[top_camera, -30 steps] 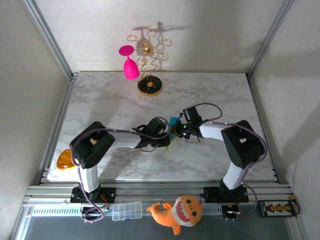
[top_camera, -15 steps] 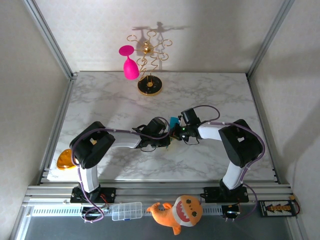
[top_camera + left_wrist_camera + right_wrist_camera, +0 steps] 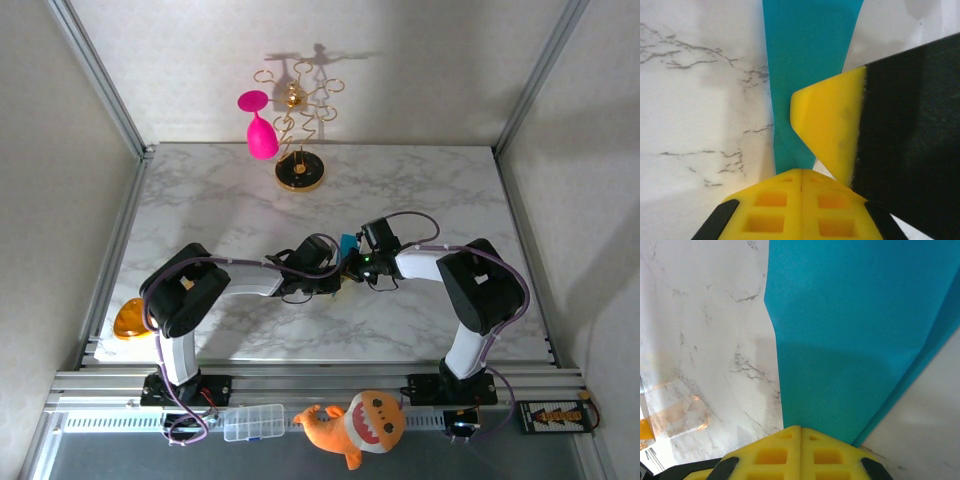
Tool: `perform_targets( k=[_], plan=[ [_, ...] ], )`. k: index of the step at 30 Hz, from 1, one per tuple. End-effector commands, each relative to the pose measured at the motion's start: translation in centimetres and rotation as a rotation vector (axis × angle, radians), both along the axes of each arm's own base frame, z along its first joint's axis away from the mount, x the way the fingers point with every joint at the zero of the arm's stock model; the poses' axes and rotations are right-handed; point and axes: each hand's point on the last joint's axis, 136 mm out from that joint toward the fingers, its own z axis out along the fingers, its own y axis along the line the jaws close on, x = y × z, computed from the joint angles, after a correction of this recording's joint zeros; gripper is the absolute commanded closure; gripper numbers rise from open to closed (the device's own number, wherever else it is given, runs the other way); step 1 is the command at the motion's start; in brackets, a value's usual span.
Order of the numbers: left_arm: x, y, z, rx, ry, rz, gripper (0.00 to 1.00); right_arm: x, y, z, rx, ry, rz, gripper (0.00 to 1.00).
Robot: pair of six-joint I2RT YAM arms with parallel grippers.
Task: Fold a paper plane with a square sheet of paper (pick it up from the middle)
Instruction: Fold the wing for the fifth time at the center of the table.
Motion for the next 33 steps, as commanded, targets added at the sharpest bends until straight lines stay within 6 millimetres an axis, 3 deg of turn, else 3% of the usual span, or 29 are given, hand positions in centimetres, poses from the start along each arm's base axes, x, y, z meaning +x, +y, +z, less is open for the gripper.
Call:
perform_targets(
  k=[1,9,19,22,27,30,33],
  plan=[
    [-2.8,4.3,-5.2,0.219,0.110,0.006,1.00,0.7,-1.4,-1.7,-0.084,-0.005,-0.028,0.99],
    [-4.0,5.4,-6.3,0.245,0.145,0.005,1.00,3.2,-2.9,-0.7,-0.043,-0.109,-0.068,0.99],
    [-3.8,4.5,-5.7,0.202,0.141,-0.005,1.00,5.0,-3.1,0.1,-0.027,-0.177,-0.062,0.98],
    [-2.6,2.7,-3.4,0.123,0.111,-0.011,1.00,4.4,-3.0,-0.5,-0.028,-0.153,-0.054,0.98],
    [1.1,-0.8,2.9,-0.035,-0.024,-0.001,1.00,2.6,-2.2,-0.6,0.009,-0.113,-0.039,0.98],
    [2.4,-1.0,4.0,-0.054,-0.063,0.028,1.00,1.7,-1.1,-0.5,0.031,-0.092,-0.023,0.98],
    [2.8,-0.5,3.1,-0.038,-0.051,0.049,1.00,1.3,-0.6,-0.4,0.045,-0.077,-0.024,0.98]
  ],
)
